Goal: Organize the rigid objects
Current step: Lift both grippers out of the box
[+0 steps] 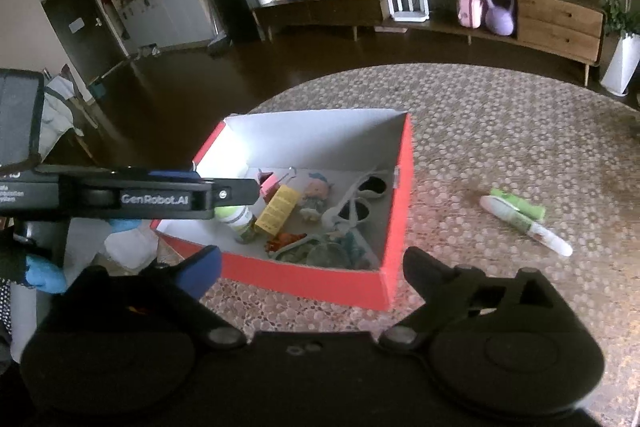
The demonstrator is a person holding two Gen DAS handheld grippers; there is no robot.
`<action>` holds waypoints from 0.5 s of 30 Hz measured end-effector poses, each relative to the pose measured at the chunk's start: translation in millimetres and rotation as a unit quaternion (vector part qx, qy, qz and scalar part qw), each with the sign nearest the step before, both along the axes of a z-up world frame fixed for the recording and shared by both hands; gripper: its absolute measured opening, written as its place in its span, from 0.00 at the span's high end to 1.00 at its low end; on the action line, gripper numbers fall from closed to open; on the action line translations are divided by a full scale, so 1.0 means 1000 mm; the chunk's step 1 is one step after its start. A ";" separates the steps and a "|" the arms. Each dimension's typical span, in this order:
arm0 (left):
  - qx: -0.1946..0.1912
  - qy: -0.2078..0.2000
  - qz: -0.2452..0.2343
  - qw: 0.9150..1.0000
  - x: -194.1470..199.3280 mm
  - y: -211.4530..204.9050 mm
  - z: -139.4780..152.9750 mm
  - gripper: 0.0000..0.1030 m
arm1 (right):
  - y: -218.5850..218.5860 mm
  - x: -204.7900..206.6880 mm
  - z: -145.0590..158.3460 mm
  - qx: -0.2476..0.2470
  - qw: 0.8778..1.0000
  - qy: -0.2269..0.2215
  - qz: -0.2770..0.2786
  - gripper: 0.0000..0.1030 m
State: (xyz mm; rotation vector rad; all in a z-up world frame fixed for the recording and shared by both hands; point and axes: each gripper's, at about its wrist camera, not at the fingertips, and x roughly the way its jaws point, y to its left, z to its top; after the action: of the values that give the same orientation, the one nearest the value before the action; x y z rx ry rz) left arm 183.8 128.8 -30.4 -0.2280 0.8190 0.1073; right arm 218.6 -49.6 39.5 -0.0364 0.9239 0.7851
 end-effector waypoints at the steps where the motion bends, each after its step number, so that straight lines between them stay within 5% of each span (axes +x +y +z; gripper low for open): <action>1: 0.001 -0.002 -0.003 1.000 -0.002 -0.005 0.001 0.23 | -0.006 -0.001 0.001 0.000 1.000 -0.002 0.000 0.05; 9: 0.006 -0.020 -0.039 0.999 -0.008 -0.046 0.007 0.15 | -0.057 -0.007 0.001 -0.003 1.000 -0.021 -0.018 0.05; 11: 0.005 -0.021 -0.050 0.998 -0.007 -0.057 0.006 0.03 | -0.070 -0.008 -0.001 -0.007 0.999 -0.025 -0.020 0.06; 15: 0.006 -0.023 -0.071 0.997 0.000 -0.081 0.001 0.01 | -0.092 -0.009 -0.008 -0.016 0.999 -0.037 -0.024 0.06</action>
State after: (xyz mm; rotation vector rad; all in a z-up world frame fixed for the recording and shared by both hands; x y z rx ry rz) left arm 184.0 48.1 -29.1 -0.1593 0.7867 -0.0253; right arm 209.9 -142.0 31.2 -0.0715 0.8643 0.7196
